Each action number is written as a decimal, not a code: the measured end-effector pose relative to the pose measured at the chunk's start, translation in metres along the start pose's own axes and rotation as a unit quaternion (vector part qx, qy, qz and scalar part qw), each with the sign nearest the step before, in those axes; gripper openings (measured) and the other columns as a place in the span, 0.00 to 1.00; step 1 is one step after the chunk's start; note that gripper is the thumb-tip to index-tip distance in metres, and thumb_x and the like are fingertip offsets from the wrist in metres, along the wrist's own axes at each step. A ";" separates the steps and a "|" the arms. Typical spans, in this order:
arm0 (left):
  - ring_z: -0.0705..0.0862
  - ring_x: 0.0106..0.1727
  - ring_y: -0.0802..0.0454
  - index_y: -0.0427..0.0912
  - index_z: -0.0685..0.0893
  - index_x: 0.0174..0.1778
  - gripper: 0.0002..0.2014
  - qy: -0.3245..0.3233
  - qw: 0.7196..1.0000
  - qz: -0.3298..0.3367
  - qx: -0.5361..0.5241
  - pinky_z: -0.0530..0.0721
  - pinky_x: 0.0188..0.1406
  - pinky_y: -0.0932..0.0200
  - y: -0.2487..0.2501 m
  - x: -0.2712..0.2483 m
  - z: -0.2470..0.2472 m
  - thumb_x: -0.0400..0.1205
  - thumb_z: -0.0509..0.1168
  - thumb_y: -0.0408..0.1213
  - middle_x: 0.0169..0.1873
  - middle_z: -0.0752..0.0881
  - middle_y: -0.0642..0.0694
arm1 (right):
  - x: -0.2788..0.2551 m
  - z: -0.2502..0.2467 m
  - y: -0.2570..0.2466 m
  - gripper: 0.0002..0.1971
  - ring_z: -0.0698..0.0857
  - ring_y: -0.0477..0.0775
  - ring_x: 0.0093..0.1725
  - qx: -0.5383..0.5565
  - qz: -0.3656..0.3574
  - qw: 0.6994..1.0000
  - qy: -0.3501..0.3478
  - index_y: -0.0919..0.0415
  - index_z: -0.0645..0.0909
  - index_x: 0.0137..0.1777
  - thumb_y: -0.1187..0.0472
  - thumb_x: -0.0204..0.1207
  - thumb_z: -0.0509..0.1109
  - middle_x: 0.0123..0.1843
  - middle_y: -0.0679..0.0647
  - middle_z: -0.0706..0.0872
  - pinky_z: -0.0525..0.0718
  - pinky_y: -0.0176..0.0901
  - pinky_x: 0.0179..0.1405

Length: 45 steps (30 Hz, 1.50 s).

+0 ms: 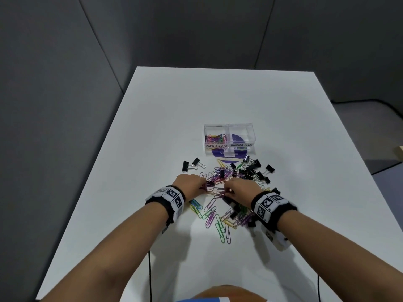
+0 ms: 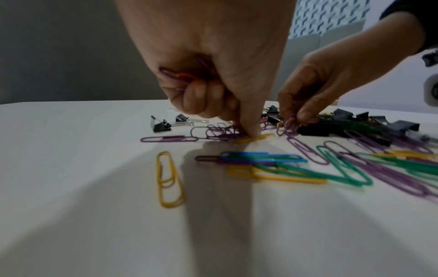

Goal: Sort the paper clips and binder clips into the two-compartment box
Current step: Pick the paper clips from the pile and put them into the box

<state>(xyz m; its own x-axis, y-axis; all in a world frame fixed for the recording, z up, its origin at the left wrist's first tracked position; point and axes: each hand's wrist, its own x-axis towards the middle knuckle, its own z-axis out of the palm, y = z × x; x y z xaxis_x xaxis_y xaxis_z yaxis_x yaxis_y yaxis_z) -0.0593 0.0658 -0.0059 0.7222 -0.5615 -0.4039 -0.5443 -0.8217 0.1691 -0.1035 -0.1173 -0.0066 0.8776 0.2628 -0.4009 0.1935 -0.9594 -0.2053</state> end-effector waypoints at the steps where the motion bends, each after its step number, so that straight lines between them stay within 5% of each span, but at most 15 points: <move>1: 0.84 0.59 0.46 0.45 0.81 0.60 0.14 0.004 1.000 -0.001 -0.004 0.80 0.52 0.55 -0.003 0.000 -0.001 0.85 0.58 0.47 0.57 0.86 0.46 | 0.000 -0.001 0.001 0.12 0.84 0.57 0.55 0.007 -0.002 1.000 0.004 0.59 0.78 0.59 0.54 0.82 0.60 0.59 0.55 0.83 0.82 0.47 0.47; 8: 0.82 0.59 0.46 0.43 0.79 0.63 0.14 0.033 0.998 0.002 -0.051 0.76 0.49 0.57 -0.017 0.002 -0.024 0.86 0.56 0.45 0.61 0.78 0.45 | -0.001 -0.030 0.017 0.12 0.84 0.53 0.49 0.059 -0.002 0.997 0.050 0.57 0.78 0.61 0.56 0.84 0.57 0.60 0.54 0.81 0.84 0.41 0.46; 14: 0.83 0.50 0.46 0.42 0.76 0.64 0.15 0.048 0.995 -0.025 -0.084 0.78 0.50 0.54 -0.027 0.022 -0.052 0.88 0.52 0.45 0.61 0.81 0.44 | 0.029 -0.084 0.031 0.12 0.74 0.47 0.28 0.085 0.056 0.986 0.129 0.60 0.77 0.58 0.59 0.85 0.54 0.41 0.52 0.82 0.68 0.34 0.24; 17: 0.83 0.43 0.46 0.42 0.73 0.63 0.14 0.045 0.994 -0.029 -0.091 0.78 0.45 0.55 -0.030 0.038 -0.066 0.88 0.50 0.45 0.55 0.87 0.44 | 0.058 -0.106 0.034 0.12 0.78 0.55 0.33 0.070 0.082 0.980 0.165 0.61 0.77 0.59 0.59 0.84 0.54 0.43 0.56 0.85 0.72 0.40 0.30; 22: 0.84 0.55 0.44 0.42 0.75 0.65 0.14 0.086 0.992 -0.030 -0.092 0.79 0.50 0.54 -0.037 0.062 -0.094 0.88 0.52 0.44 0.56 0.86 0.44 | 0.112 -0.113 0.031 0.12 0.81 0.60 0.41 0.026 0.082 0.989 0.123 0.63 0.78 0.58 0.64 0.82 0.55 0.51 0.60 0.87 0.77 0.46 0.37; 26: 0.83 0.57 0.46 0.45 0.77 0.66 0.14 0.119 0.991 -0.019 -0.052 0.76 0.47 0.56 -0.044 0.082 -0.114 0.88 0.52 0.43 0.60 0.84 0.46 | 0.134 -0.104 0.024 0.15 0.83 0.64 0.56 0.054 0.029 0.996 0.062 0.62 0.75 0.67 0.65 0.81 0.58 0.60 0.64 0.84 0.80 0.49 0.51; 29: 0.83 0.59 0.45 0.46 0.77 0.67 0.15 0.116 0.992 -0.017 -0.041 0.78 0.51 0.53 -0.047 0.097 -0.122 0.88 0.51 0.43 0.62 0.81 0.45 | 0.127 -0.105 0.027 0.19 0.82 0.61 0.60 0.124 0.010 0.986 0.113 0.60 0.72 0.71 0.63 0.81 0.61 0.63 0.61 0.82 0.79 0.51 0.58; 33: 0.82 0.61 0.44 0.45 0.77 0.68 0.15 0.129 0.989 0.001 -0.075 0.78 0.56 0.52 -0.035 0.116 -0.131 0.88 0.51 0.41 0.63 0.80 0.44 | 0.094 -0.099 0.050 0.12 0.84 0.59 0.55 0.160 0.036 0.968 0.192 0.60 0.79 0.62 0.63 0.81 0.59 0.58 0.57 0.84 0.81 0.50 0.53; 36: 0.81 0.60 0.44 0.42 0.77 0.67 0.15 0.158 0.976 0.013 -0.149 0.77 0.57 0.53 -0.018 0.131 -0.137 0.88 0.52 0.38 0.64 0.80 0.43 | 0.066 -0.082 0.066 0.10 0.84 0.57 0.50 0.144 0.047 0.975 0.164 0.61 0.81 0.55 0.62 0.82 0.59 0.55 0.56 0.86 0.83 0.50 0.48; 41: 0.81 0.64 0.42 0.41 0.79 0.66 0.14 0.036 0.998 -0.001 -0.059 0.78 0.61 0.50 -0.006 0.149 -0.116 0.87 0.55 0.35 0.64 0.82 0.40 | 0.040 -0.050 0.078 0.09 0.84 0.56 0.51 0.118 0.051 0.987 0.093 0.61 0.81 0.54 0.63 0.81 0.60 0.55 0.55 0.87 0.82 0.45 0.48; 45: 0.80 0.66 0.42 0.41 0.78 0.69 0.16 0.009 1.000 -0.012 -0.011 0.80 0.63 0.48 -0.007 0.147 -0.108 0.85 0.59 0.36 0.65 0.81 0.40 | 0.038 -0.041 0.078 0.08 0.84 0.56 0.53 0.099 0.041 0.990 0.094 0.60 0.82 0.55 0.63 0.81 0.62 0.55 0.54 0.86 0.85 0.48 0.52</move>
<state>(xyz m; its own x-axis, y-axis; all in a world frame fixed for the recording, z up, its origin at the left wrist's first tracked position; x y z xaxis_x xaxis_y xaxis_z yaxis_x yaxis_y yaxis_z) 0.0970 -0.0213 0.0300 0.7425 -0.5430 -0.3923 -0.5172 -0.8368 0.1794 -0.0373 -0.1860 -0.0011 0.9563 0.1428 -0.2550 0.0440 -0.9329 -0.3575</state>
